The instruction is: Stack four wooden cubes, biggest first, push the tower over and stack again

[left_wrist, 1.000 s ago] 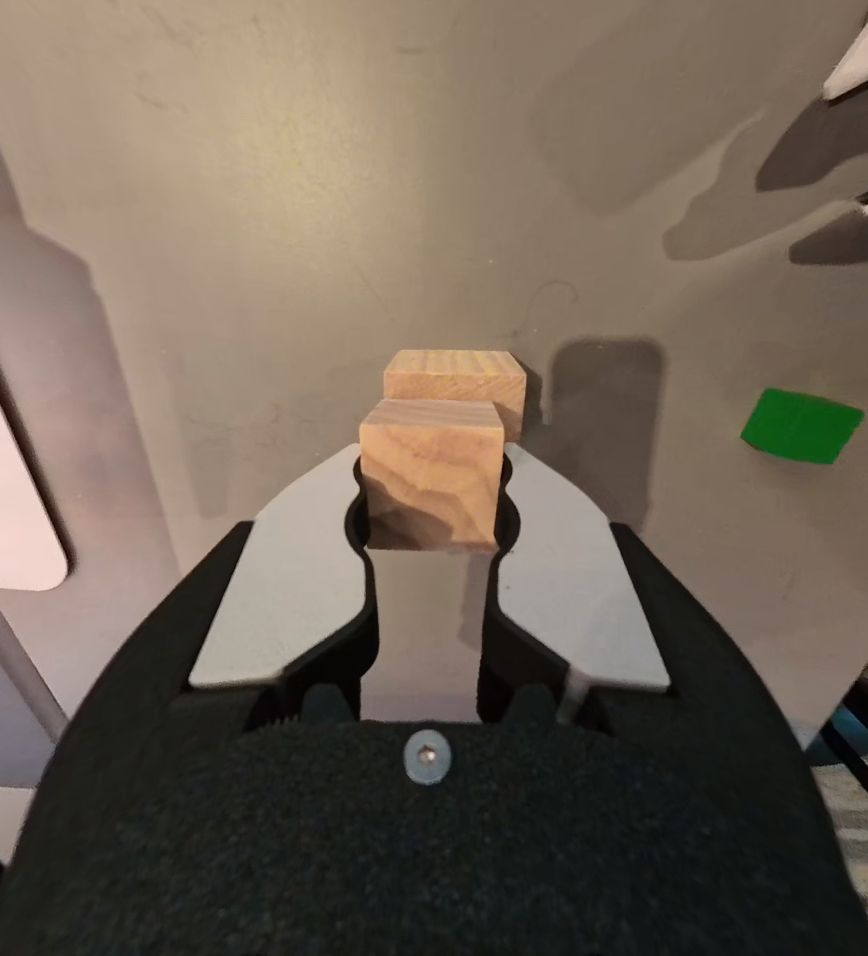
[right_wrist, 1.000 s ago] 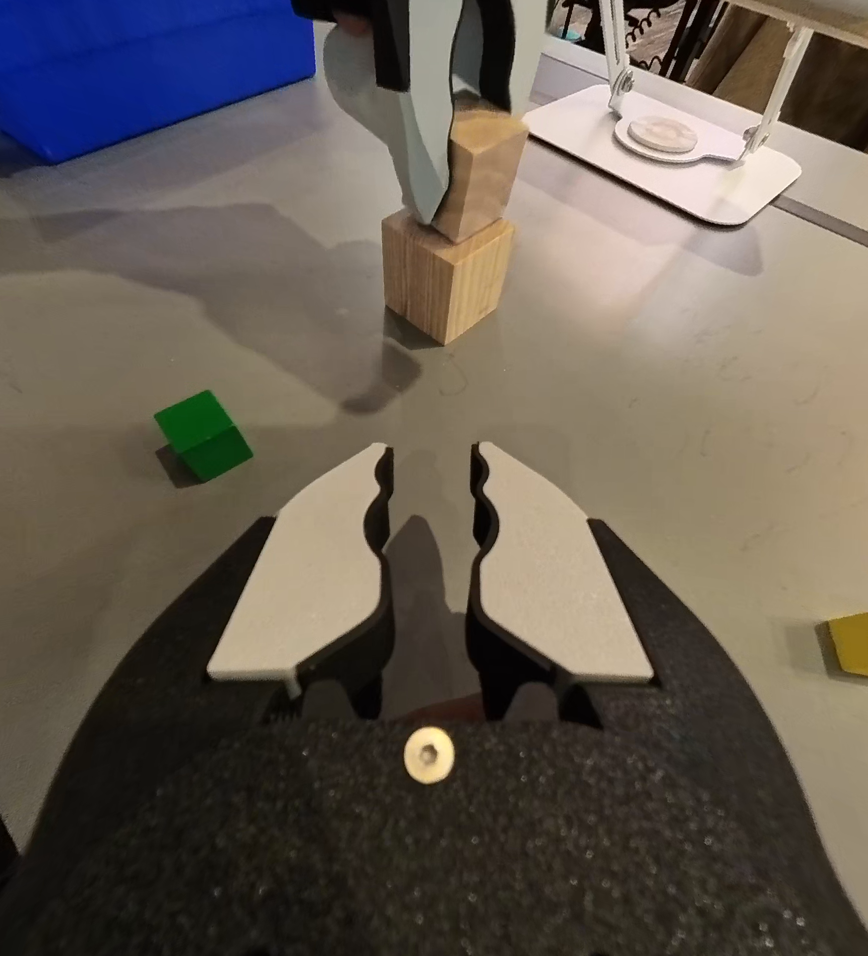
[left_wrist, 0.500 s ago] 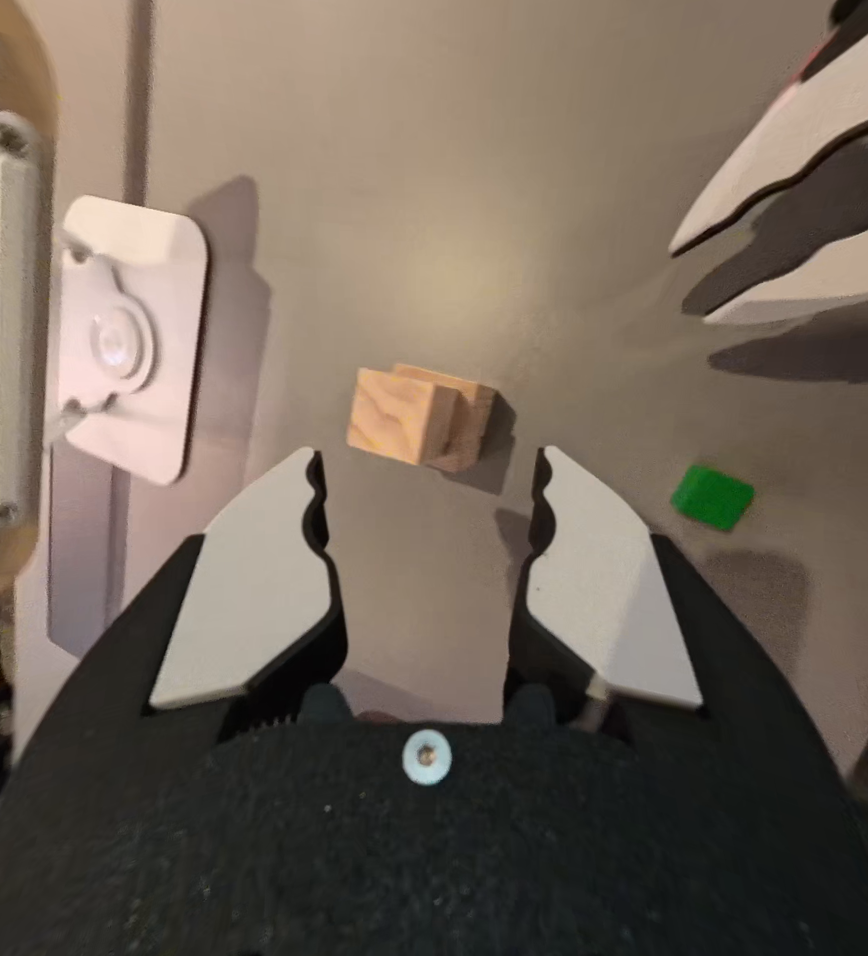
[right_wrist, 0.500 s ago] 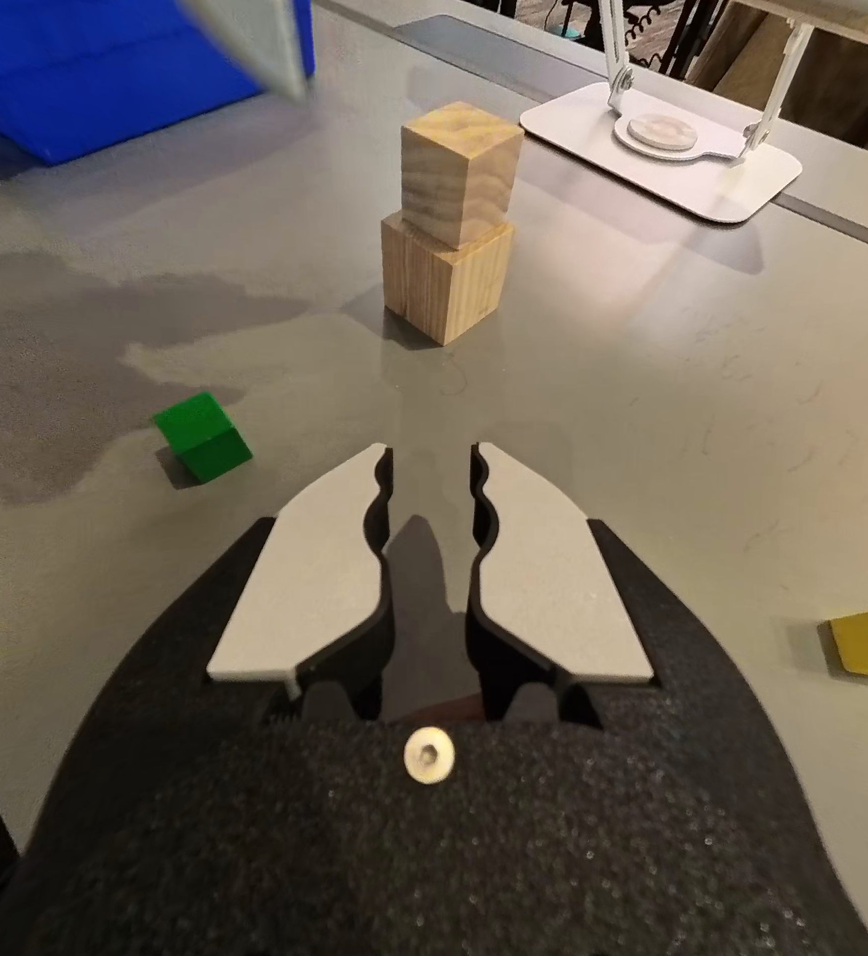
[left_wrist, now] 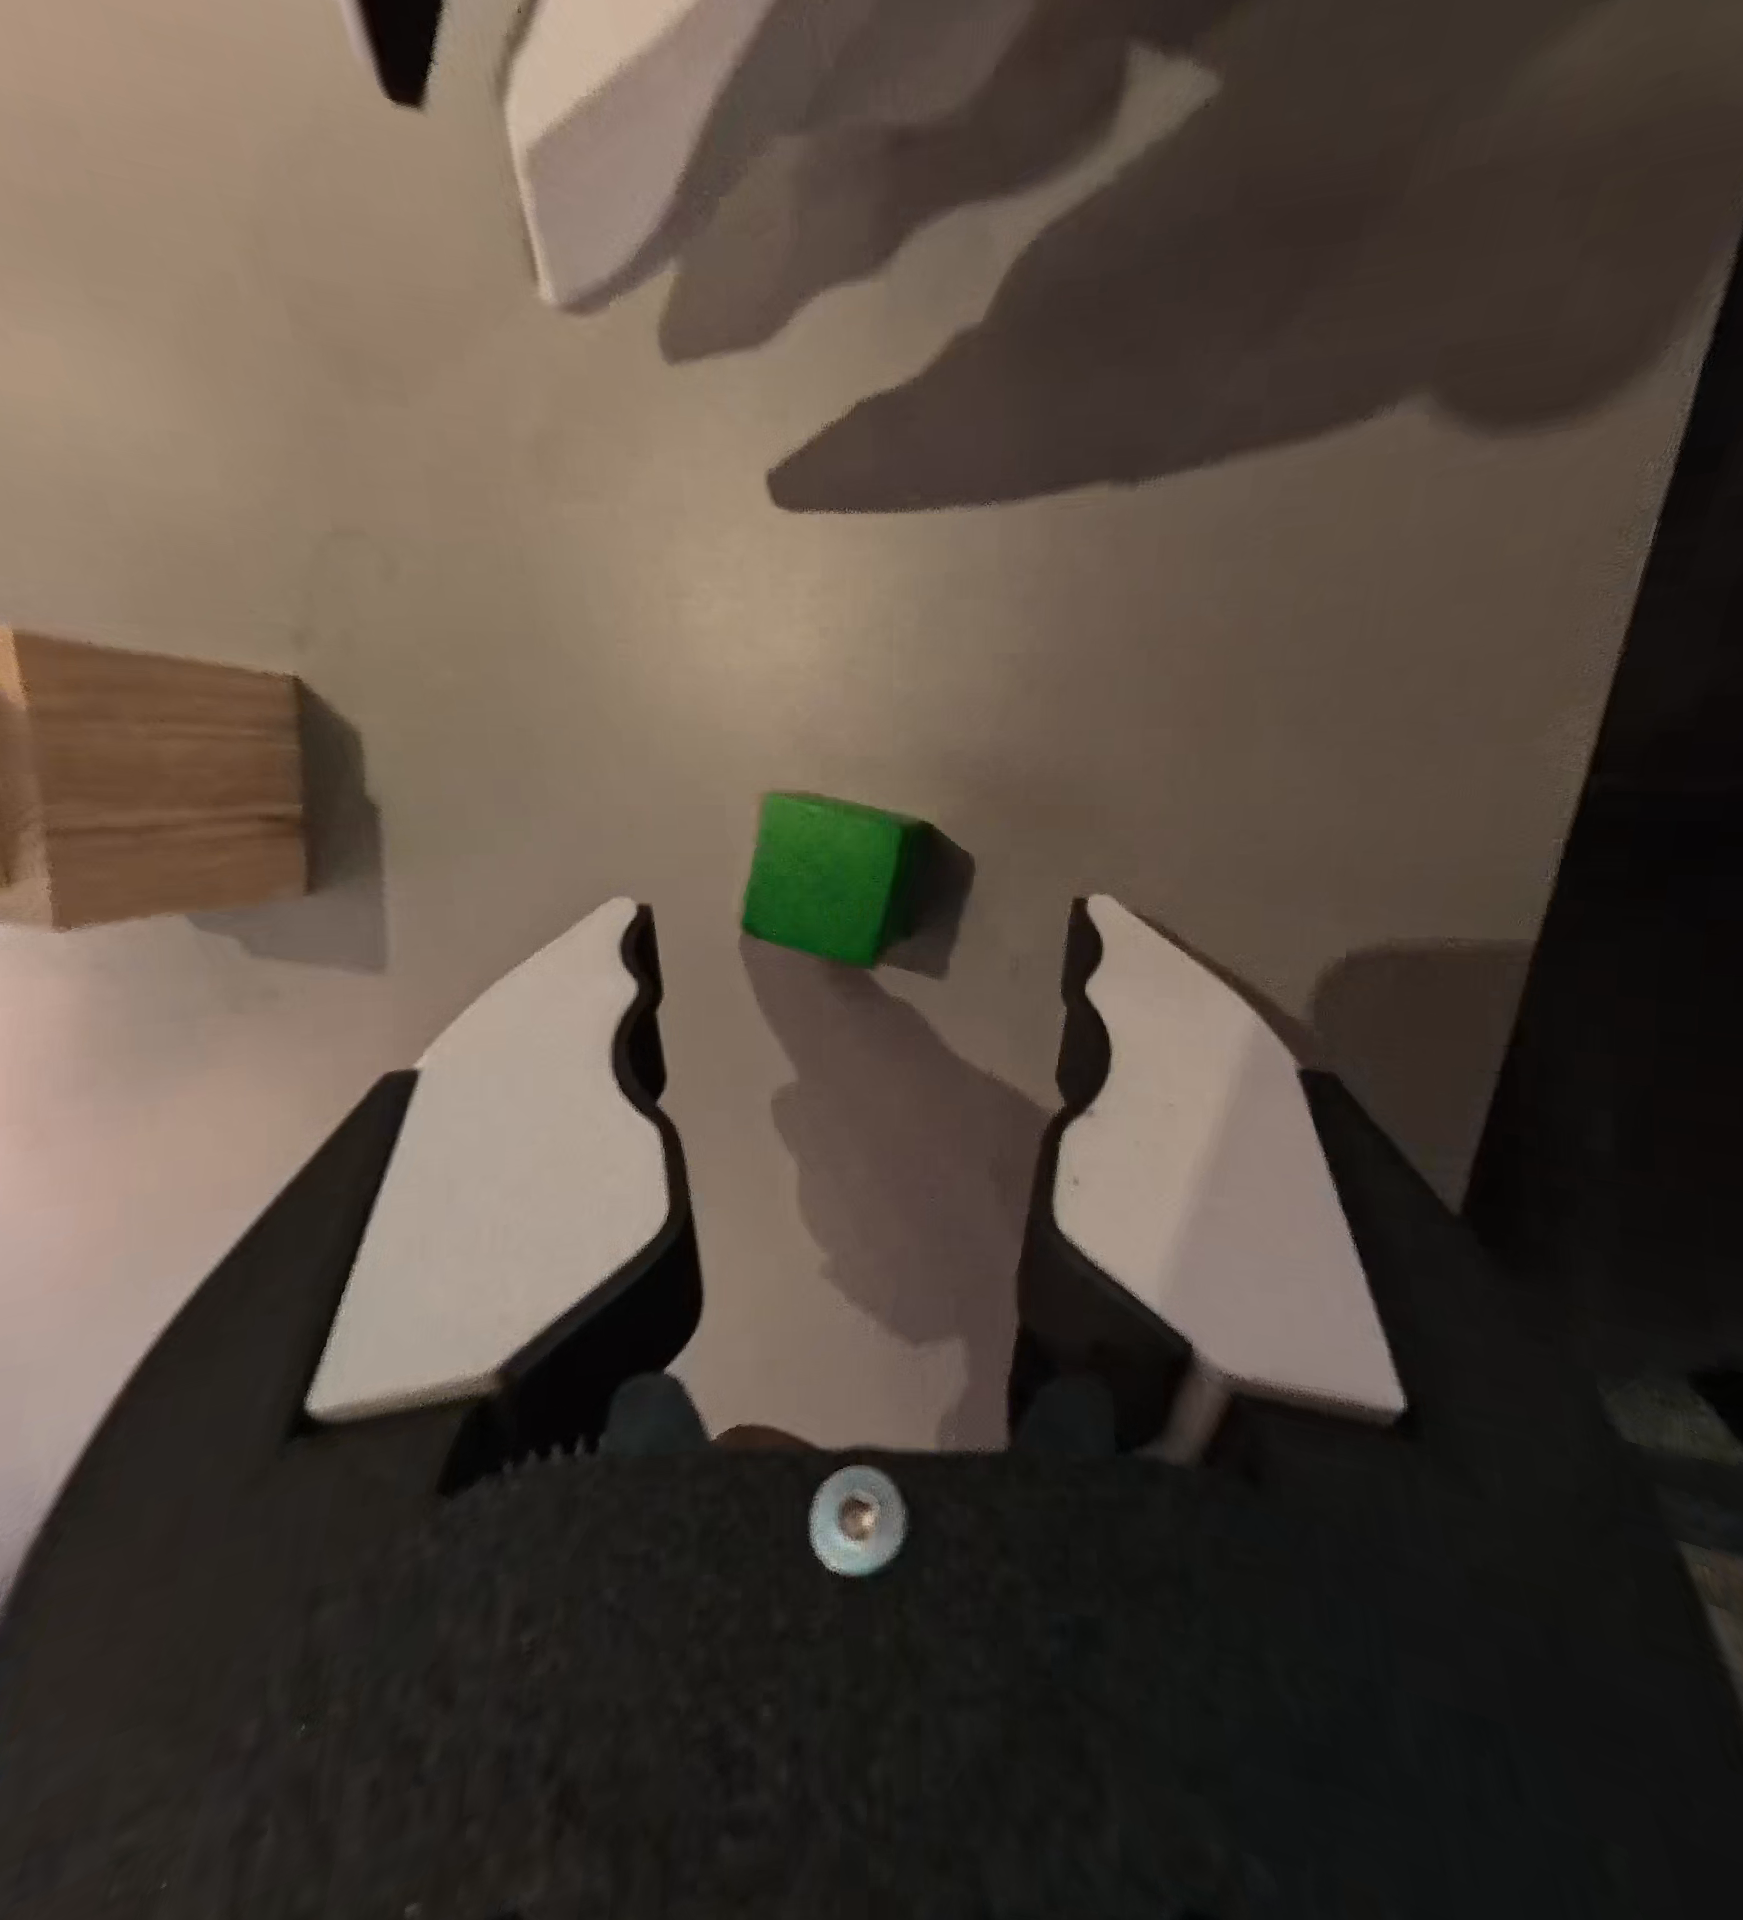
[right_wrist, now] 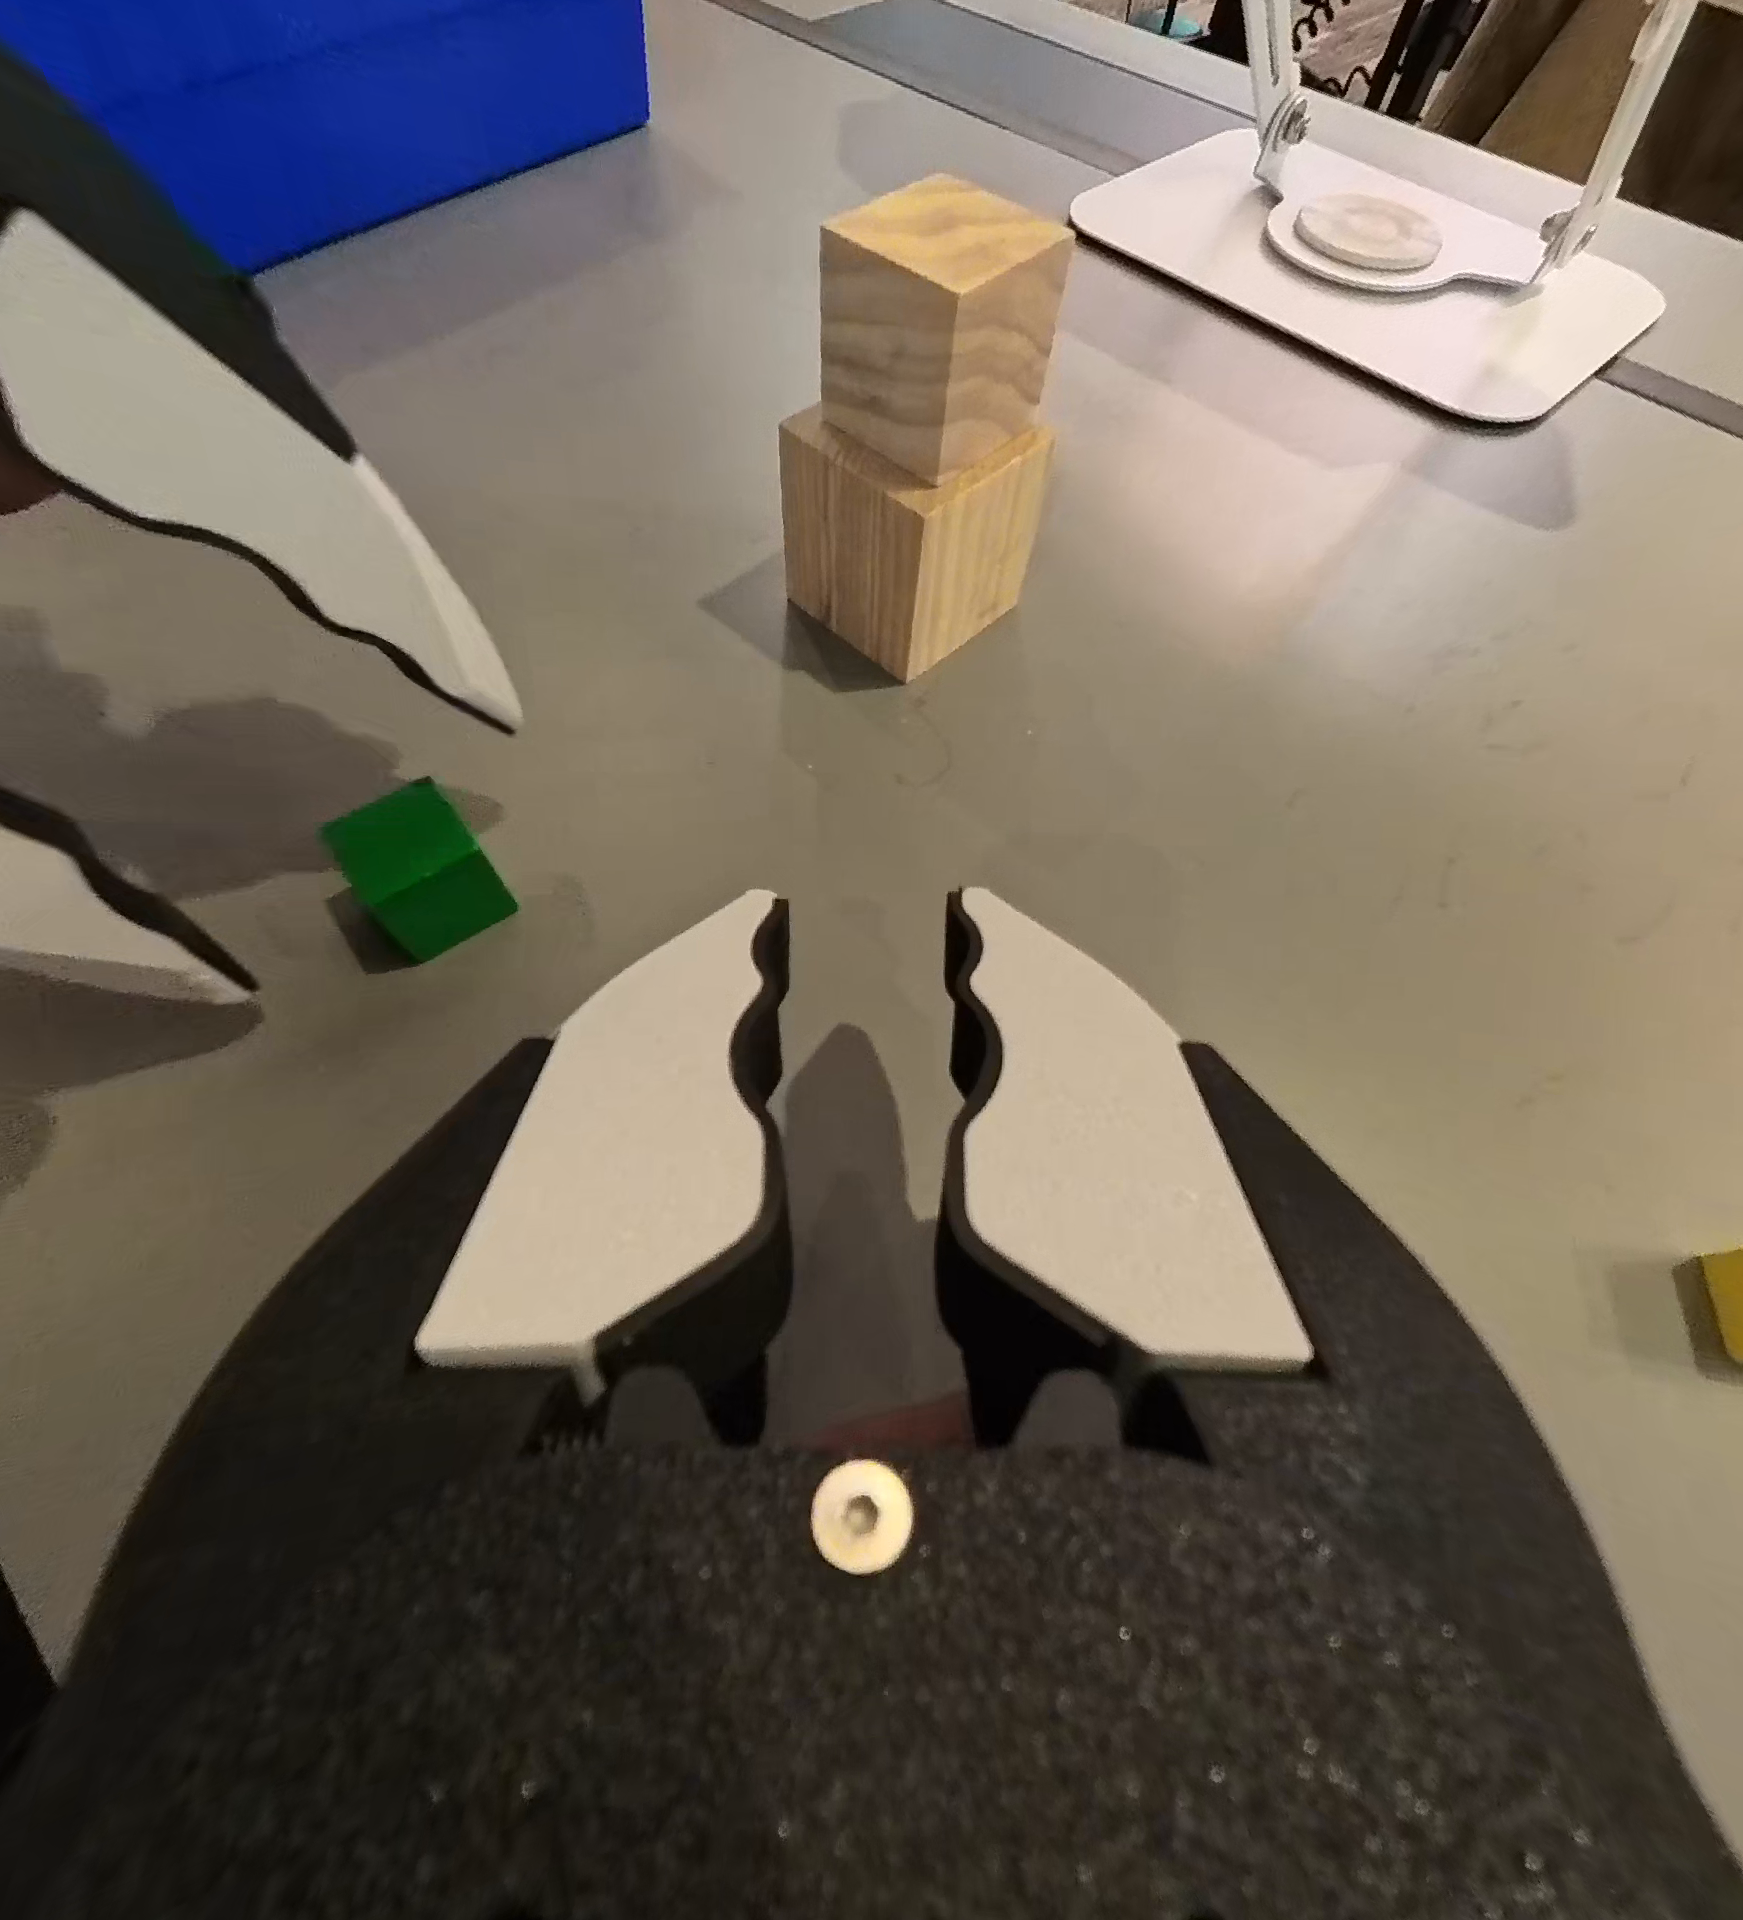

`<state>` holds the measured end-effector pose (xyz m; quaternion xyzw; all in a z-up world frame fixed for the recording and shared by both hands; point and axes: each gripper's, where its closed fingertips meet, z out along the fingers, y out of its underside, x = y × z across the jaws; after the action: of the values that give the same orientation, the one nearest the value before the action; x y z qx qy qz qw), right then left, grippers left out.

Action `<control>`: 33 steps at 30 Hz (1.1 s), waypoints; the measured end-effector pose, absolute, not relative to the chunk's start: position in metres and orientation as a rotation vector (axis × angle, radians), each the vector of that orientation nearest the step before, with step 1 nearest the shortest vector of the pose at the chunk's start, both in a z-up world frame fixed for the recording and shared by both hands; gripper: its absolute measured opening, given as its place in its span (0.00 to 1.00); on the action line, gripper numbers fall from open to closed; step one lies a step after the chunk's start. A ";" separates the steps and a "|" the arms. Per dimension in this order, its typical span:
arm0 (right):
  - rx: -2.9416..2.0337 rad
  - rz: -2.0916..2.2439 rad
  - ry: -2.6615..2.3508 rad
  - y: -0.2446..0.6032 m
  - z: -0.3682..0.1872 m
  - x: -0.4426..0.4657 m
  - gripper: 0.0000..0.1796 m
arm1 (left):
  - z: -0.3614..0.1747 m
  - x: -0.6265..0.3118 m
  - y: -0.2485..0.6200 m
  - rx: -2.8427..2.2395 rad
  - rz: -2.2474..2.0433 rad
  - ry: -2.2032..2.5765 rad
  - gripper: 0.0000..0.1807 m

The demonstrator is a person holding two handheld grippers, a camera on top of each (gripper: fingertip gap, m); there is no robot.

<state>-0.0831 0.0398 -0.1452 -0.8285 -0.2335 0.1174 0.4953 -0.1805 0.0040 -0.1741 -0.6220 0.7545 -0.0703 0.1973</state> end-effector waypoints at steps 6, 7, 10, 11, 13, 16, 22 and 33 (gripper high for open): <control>-2.000 0.283 -0.564 0.040 -0.144 -0.083 0.16 | -0.188 -0.183 0.010 -1.690 -0.174 2.394 0.16; -1.995 0.283 -0.562 0.039 -0.144 -0.083 0.16 | -0.189 -0.184 0.009 -1.686 -0.181 2.419 0.16; -1.989 0.284 -0.562 0.039 -0.142 -0.083 0.15 | -0.184 -0.180 0.015 -1.667 -0.169 2.425 0.16; -1.989 0.285 -0.562 0.039 -0.142 -0.083 0.16 | -0.180 -0.179 0.018 -1.662 -0.170 2.417 0.16; -1.988 0.284 -0.563 0.039 -0.142 -0.083 0.16 | -0.162 -0.177 0.029 -1.656 -0.162 2.378 0.16; -1.986 0.282 -0.564 0.039 -0.142 -0.083 0.16 | -0.114 -0.170 0.065 -1.647 -0.103 2.270 0.16; -1.995 0.285 -0.571 0.039 -0.144 -0.084 0.16 | -0.058 -0.151 0.130 -1.668 -0.046 2.197 0.16; -1.983 0.285 -0.566 0.038 -0.141 -0.084 0.15 | -0.093 -0.144 0.169 -1.814 -0.045 2.266 0.16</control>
<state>-0.0836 0.0385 -0.1415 -0.8218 -0.2345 0.1181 0.5057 -0.1435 0.1690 -0.0927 -0.6206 0.7749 -0.0153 0.1190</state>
